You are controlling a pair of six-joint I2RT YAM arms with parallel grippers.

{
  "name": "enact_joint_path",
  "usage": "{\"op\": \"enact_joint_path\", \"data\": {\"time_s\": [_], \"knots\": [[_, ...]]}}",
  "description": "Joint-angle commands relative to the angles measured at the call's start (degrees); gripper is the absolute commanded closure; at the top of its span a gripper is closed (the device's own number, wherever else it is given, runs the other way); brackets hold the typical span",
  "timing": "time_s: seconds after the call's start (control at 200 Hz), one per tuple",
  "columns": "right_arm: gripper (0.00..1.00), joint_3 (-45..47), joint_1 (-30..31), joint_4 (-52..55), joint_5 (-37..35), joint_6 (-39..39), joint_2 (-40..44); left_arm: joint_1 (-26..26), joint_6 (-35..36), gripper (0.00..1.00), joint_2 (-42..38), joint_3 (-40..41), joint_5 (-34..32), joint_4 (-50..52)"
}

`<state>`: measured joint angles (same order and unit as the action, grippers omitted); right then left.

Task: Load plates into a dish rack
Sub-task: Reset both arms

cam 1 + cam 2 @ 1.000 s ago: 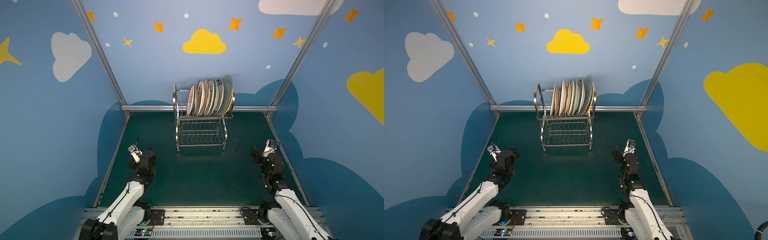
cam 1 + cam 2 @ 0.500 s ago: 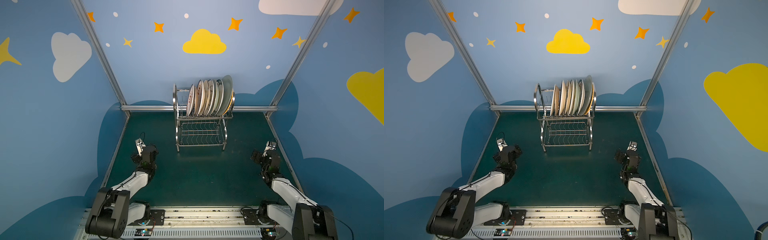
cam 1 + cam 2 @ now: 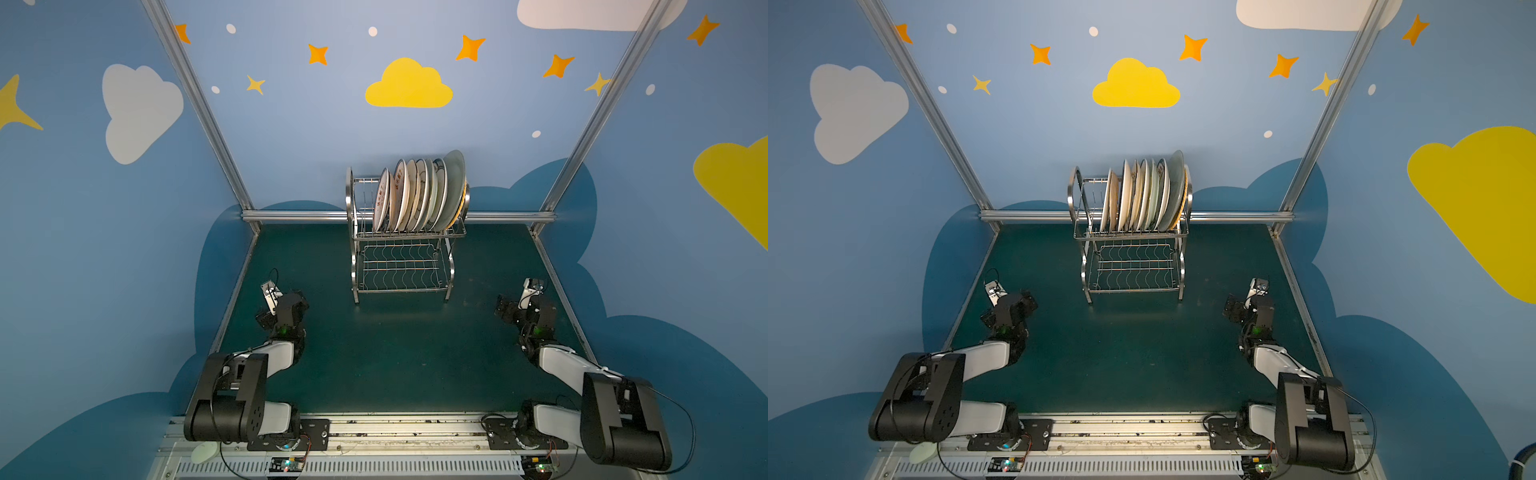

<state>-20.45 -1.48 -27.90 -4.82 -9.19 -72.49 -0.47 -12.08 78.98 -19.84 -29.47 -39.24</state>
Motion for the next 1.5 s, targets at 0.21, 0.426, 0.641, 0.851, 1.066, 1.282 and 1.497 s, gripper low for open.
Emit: {"op": "enact_joint_path", "data": {"time_s": [0.21, 0.426, 0.641, 0.851, 1.066, 1.282, 1.497], "knots": [[0.04, -4.9, 0.3, -1.0, 3.5, 1.0, -6.6, 0.7, 2.7, 0.00, 1.4, -1.3, 8.7, -2.1], [0.04, -10.5, 4.7, 5.2, -4.7, 2.3, -10.2, 1.3, 4.0, 0.00, 1.9, -1.5, 12.1, -2.2], [0.04, -10.6, 4.5, 5.5, -4.2, 2.1, -10.1, 1.3, 4.0, 0.00, 1.8, -1.7, 12.2, -1.9], [0.04, -10.6, 4.5, 5.5, -4.2, 2.1, -10.1, 0.2, 5.2, 0.00, 2.2, -1.8, 11.2, -2.2], [0.04, -10.7, 4.5, 5.4, -4.2, 2.1, -10.1, -1.9, 8.7, 0.00, 3.5, -0.2, 12.8, -6.5], [0.04, -10.6, 4.5, 5.5, -4.2, 2.1, -10.0, 1.6, 5.6, 0.00, 6.0, -1.5, 17.3, -5.2], [0.04, -10.6, 4.5, 5.4, -4.2, 2.1, -10.1, 1.4, 6.5, 0.00, 7.3, -3.1, 18.6, -4.2]]}}
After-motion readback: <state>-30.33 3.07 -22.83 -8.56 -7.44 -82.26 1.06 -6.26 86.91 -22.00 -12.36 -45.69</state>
